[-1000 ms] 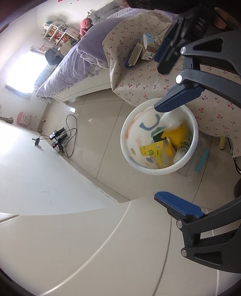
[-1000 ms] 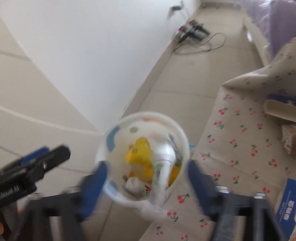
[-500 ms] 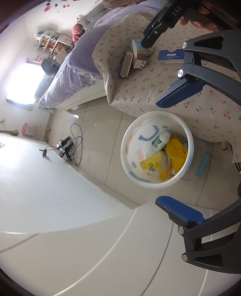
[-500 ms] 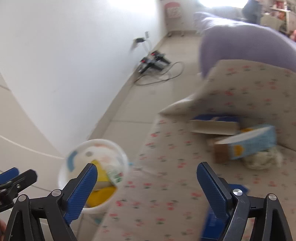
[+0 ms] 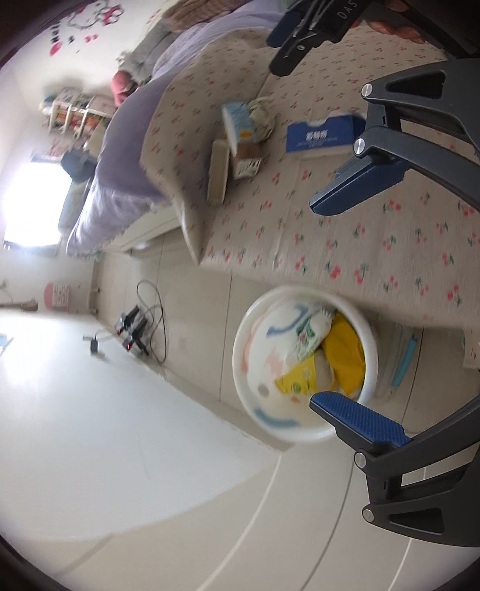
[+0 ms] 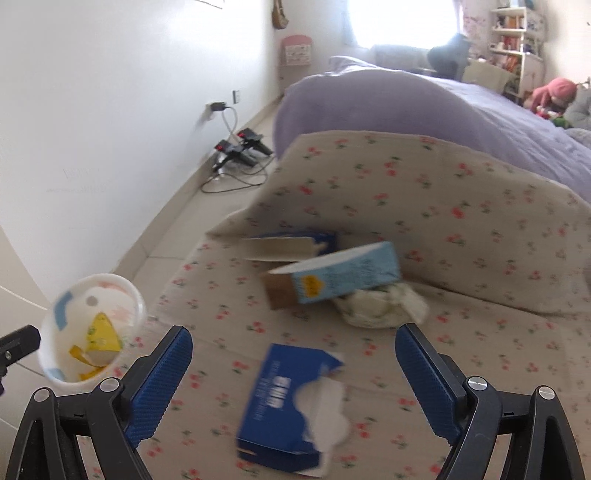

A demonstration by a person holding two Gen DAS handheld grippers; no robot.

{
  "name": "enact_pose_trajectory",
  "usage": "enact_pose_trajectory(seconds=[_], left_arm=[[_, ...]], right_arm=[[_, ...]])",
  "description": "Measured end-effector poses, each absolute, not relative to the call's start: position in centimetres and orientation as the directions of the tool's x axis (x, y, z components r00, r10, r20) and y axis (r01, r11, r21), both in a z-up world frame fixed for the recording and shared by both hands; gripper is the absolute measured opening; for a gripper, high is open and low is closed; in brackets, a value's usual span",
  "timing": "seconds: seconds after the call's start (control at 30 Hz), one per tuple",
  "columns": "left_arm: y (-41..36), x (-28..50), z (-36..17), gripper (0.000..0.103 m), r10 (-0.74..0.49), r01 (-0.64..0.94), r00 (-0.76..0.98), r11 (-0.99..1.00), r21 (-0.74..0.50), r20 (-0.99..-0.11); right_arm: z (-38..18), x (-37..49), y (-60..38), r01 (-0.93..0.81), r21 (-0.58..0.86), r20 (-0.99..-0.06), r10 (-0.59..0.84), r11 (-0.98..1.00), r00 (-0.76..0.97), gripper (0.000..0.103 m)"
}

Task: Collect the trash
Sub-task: 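Grasp the blue biscuit box on the bed with the left tool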

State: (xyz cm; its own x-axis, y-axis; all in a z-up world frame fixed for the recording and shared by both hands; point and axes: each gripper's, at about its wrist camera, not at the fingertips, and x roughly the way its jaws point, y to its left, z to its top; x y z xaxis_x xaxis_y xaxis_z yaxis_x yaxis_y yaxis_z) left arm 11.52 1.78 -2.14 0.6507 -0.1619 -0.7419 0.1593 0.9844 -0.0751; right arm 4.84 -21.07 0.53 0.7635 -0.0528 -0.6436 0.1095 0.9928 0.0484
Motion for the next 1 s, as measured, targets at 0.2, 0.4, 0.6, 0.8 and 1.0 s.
enact_pose_trajectory(seconds=[0.2, 0.4, 0.6, 0.8, 1.0], left_arm=[[-1.9, 11.0, -2.4, 0.098, -0.202, 0.221, 0.642, 0.972, -0.074, -0.740], [-5.1, 10.8, -2.8, 0.098, -0.243, 0.264, 0.621, 0.960, -0.093, -0.745], [-8.4, 10.6, -3.5, 0.097, -0.271, 0.300, 0.605, 0.948, -0.101, -0.749], [-11.7, 10.5, -5.0, 0.097, -0.294, 0.339, 0.564, 0.934, -0.108, -0.772], [-14.4, 10.5, -7.0, 0.092, -0.307, 0.375, 0.516, 0.920, -0.112, -0.799]], right_arm=[[0.6, 3.3, -23.1, 0.142, 0.042, -0.624, -0.085, 0.989, 0.777, 0.093], [0.6, 2.0, -25.3, 0.173, 0.025, -0.610, -0.122, 0.985, 0.783, 0.095], [0.3, 0.9, -27.7, 0.208, 0.020, -0.608, -0.153, 0.978, 0.779, 0.096], [-0.4, 0.0, -29.9, 0.244, 0.011, -0.616, -0.186, 0.970, 0.766, 0.096], [-1.0, -0.3, -32.0, 0.276, 0.015, -0.628, -0.206, 0.961, 0.750, 0.096]])
